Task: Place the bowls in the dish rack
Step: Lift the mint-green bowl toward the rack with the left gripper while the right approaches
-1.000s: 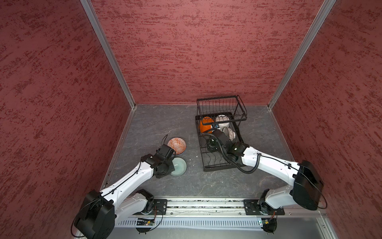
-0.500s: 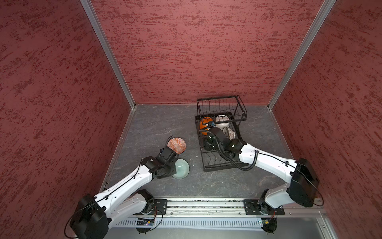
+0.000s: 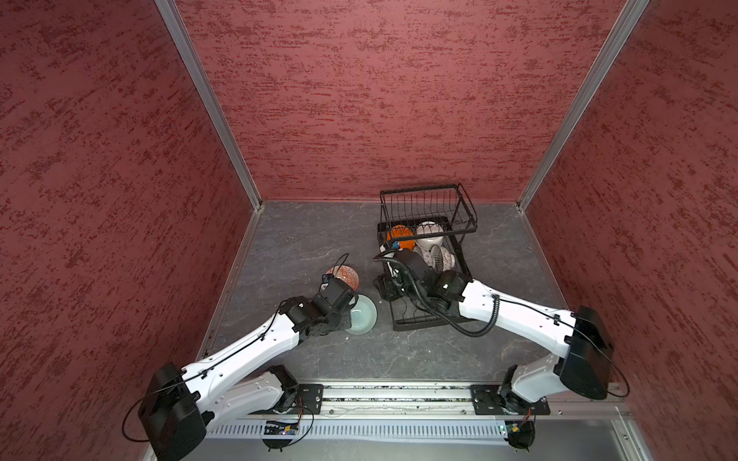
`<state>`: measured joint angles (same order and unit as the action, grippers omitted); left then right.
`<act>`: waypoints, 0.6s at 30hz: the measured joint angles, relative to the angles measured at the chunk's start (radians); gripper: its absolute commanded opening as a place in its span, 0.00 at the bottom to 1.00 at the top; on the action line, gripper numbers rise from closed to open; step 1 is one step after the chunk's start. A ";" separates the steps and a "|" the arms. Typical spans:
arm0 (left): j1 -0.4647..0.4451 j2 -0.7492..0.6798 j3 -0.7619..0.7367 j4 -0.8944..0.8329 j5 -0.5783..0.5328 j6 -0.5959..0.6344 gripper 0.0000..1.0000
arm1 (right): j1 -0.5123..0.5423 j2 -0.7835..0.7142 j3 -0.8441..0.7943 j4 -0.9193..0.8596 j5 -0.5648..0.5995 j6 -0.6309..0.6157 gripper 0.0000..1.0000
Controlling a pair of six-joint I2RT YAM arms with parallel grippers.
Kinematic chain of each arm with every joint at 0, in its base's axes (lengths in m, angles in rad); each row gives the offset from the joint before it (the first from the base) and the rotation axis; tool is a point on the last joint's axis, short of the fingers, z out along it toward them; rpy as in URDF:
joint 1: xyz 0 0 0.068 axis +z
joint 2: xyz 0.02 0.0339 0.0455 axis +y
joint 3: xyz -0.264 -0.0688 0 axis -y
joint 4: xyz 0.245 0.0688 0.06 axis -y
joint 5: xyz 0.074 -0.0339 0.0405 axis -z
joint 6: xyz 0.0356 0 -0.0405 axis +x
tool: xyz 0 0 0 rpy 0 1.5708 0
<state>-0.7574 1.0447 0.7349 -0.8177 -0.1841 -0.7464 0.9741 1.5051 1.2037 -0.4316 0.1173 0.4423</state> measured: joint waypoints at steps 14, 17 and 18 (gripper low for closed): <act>0.000 0.002 0.012 0.084 -0.012 0.000 0.00 | 0.040 0.053 0.000 -0.044 -0.008 0.071 0.34; 0.000 0.002 0.015 0.101 -0.012 0.000 0.00 | 0.041 0.053 0.000 -0.051 0.007 0.091 0.30; 0.000 0.002 0.015 0.105 -0.012 0.000 0.00 | 0.042 0.053 0.000 -0.052 0.012 0.097 0.30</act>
<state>-0.7578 1.0462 0.7502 -0.7124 -0.1959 -0.7467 1.0157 1.5581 1.2037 -0.4839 0.1291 0.5396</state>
